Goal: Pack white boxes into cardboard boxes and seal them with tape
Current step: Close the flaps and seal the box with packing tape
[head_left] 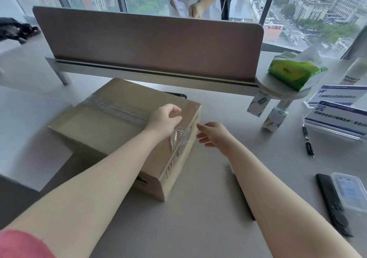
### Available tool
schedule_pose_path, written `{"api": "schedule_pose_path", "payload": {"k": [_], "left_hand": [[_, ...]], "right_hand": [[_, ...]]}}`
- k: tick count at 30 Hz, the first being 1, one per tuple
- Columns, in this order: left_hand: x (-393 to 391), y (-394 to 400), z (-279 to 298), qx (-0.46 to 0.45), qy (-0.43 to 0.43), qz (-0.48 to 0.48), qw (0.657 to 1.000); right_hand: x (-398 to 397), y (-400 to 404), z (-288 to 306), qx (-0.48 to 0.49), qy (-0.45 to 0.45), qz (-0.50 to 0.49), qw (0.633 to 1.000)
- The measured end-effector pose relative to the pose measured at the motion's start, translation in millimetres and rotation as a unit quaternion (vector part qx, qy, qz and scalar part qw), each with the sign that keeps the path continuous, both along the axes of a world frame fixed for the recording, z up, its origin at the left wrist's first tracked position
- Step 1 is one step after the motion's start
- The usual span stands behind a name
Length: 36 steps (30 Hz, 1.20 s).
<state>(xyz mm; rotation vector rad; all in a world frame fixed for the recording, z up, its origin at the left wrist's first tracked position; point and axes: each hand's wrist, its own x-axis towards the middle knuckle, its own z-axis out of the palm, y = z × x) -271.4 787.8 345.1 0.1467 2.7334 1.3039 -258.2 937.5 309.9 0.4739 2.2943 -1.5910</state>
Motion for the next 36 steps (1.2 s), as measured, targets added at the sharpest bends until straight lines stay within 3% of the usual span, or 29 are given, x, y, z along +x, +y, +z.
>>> {"api": "schedule_pose_path", "payload": {"k": [5, 9, 17, 21, 24, 29, 32, 36], "left_hand": [[2, -26, -13, -0.097, 0.021, -0.046, 0.994], [-3, -35, -16, -0.110, 0.022, -0.089, 0.990], [-4, -42, -24, -0.266, 0.052, -0.179, 0.946], [-2, -41, -27, -0.289, 0.052, -0.192, 0.936], [-2, -39, -28, -0.303, 0.062, -0.192, 0.931], [-1, -37, -28, -0.290, 0.063, -0.189, 0.936], [-4, -42, -23, -0.218, 0.062, -0.185, 0.956], [3, -58, -11, -0.043, 0.016, -0.113, 0.993]], "right_hand": [[14, -21, -11, -0.188, -0.086, -0.067, 0.976], [21, -30, -19, -0.311, -0.088, -0.125, 0.938], [26, -44, -21, -0.294, 0.007, -0.231, 0.928], [25, -57, -32, -0.270, 0.023, -0.259, 0.927], [23, -64, -38, -0.308, 0.022, -0.288, 0.906], [27, -73, -44, -0.369, -0.006, -0.355, 0.859], [31, -76, -48, -0.339, 0.008, -0.350, 0.873], [42, -71, -45, -0.188, 0.017, -0.375, 0.908]]}}
